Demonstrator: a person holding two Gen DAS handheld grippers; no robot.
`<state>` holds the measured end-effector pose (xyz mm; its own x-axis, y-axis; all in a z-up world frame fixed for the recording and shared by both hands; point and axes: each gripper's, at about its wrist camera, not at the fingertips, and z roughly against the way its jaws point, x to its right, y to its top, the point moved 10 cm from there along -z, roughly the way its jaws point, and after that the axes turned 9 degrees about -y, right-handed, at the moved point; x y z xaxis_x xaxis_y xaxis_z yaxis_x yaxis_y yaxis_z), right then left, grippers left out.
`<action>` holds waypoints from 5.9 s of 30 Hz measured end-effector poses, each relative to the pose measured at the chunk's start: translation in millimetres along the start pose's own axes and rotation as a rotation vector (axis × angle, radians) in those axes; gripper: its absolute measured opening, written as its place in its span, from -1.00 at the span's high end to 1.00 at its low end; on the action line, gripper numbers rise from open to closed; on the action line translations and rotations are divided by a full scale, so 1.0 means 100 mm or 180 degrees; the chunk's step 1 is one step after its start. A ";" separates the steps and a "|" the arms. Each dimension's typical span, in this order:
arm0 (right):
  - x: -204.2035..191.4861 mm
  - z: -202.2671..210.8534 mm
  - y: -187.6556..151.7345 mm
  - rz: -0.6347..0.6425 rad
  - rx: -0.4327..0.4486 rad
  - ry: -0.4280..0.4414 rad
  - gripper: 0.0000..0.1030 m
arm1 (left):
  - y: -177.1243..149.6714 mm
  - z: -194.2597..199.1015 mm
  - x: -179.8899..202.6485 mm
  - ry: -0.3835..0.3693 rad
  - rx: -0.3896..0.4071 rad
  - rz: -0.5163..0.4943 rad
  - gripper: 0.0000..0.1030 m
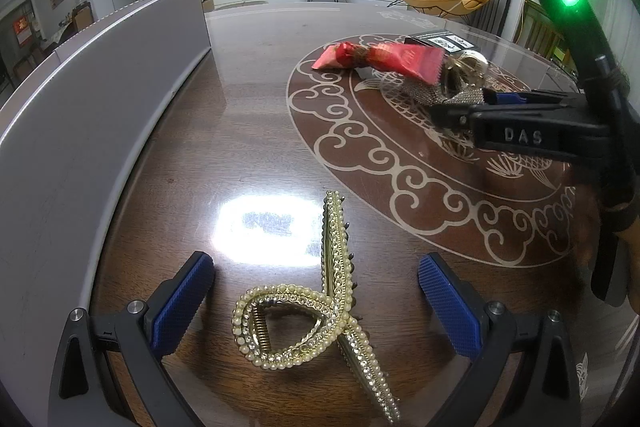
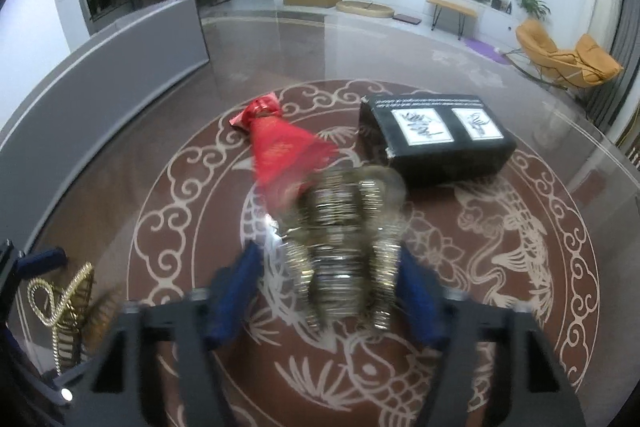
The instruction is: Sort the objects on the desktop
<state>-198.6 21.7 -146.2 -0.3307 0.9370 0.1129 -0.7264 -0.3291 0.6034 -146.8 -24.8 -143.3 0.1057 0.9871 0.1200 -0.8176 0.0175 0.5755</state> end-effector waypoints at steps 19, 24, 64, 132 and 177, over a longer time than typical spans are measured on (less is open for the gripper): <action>0.45 1.00 -1.22 -0.0241 0.0120 -0.0112 -0.07 | -0.03 0.01 0.02 -0.0053 -0.0033 -0.0044 -1.00; 0.55 1.03 -1.32 -0.0185 0.0038 -0.0096 -0.33 | -0.09 0.06 0.07 -0.0215 -0.0136 -0.0274 -1.00; -3.00 2.17 1.10 0.0696 0.0772 0.1387 -0.11 | 0.17 2.22 -2.43 0.0196 0.0714 0.0948 0.19; 1.95 0.86 -1.55 -0.0974 -0.0244 -0.0846 -1.00 | -0.16 -0.03 0.84 -0.0085 -0.0157 0.0053 -0.98; 1.95 0.85 -1.55 -0.0979 -0.0242 -0.0847 -1.00 | 1.22 -0.91 0.11 0.0281 -0.0162 0.0474 -1.00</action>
<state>-99.3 265.0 -150.3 0.0688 0.9874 0.1427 -0.8128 -0.0275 0.5819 -296.7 2.7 -145.0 -0.0669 0.9895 0.1282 -0.8484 -0.1240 0.5147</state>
